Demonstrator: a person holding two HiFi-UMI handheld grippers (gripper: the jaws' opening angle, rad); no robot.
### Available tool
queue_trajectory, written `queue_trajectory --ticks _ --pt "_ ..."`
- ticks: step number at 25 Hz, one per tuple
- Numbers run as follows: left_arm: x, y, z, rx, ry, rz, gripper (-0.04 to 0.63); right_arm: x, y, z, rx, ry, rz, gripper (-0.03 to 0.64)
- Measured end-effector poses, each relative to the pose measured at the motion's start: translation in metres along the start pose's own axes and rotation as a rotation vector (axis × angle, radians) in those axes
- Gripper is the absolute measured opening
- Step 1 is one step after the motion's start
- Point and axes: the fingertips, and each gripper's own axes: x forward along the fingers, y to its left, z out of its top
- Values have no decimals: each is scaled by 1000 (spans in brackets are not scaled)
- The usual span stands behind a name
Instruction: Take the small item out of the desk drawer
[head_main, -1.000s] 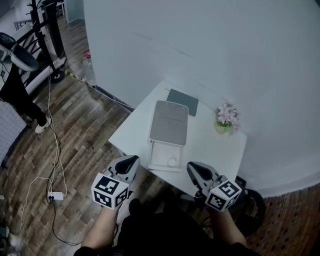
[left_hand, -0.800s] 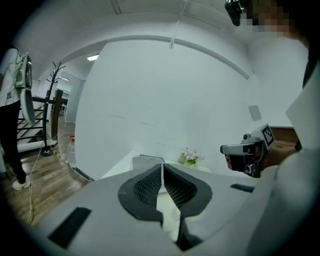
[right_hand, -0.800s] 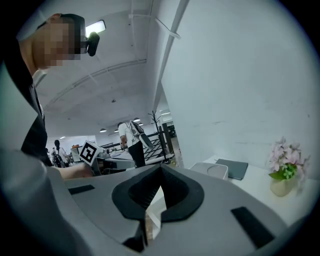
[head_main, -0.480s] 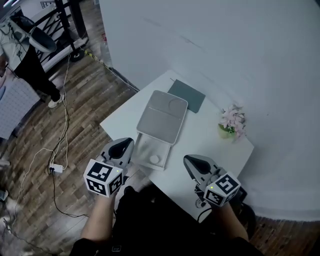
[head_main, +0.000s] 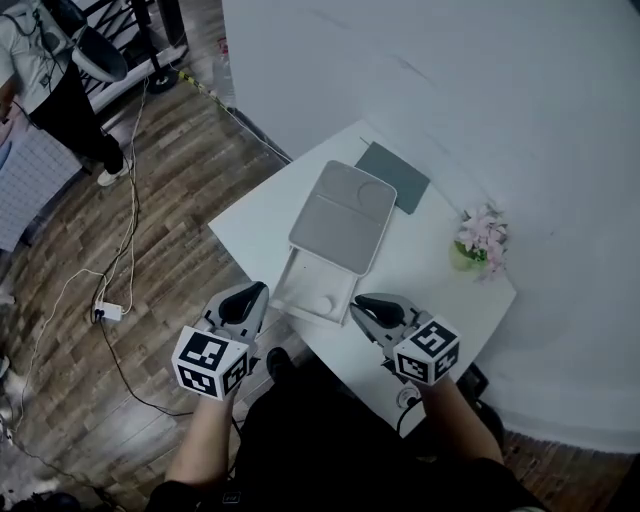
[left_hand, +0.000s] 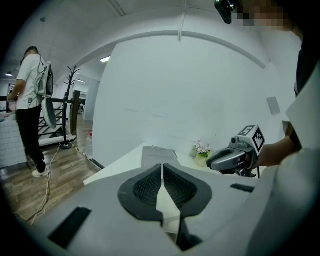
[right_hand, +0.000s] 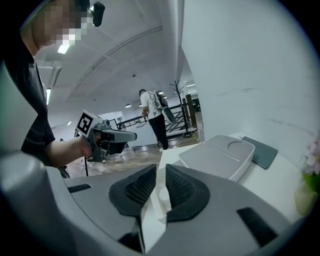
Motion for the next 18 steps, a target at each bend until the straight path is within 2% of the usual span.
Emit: queue_trajectory --ticks 1,6,10,18 --pt "-1 2 -6 -7 6 -2 23 6 1 -4 -1 19 3 66" --pt "-1 10 -24 -47 13 -4 23 31 0 -25 -43 114 2 77" --pt "-3 13 -38 -72 24 -2 23 49 -4 -40 -54 174 6 121" --pt "-20 19 -63 -106 55 5 23 87 -7 -83 -142 390 5 184"
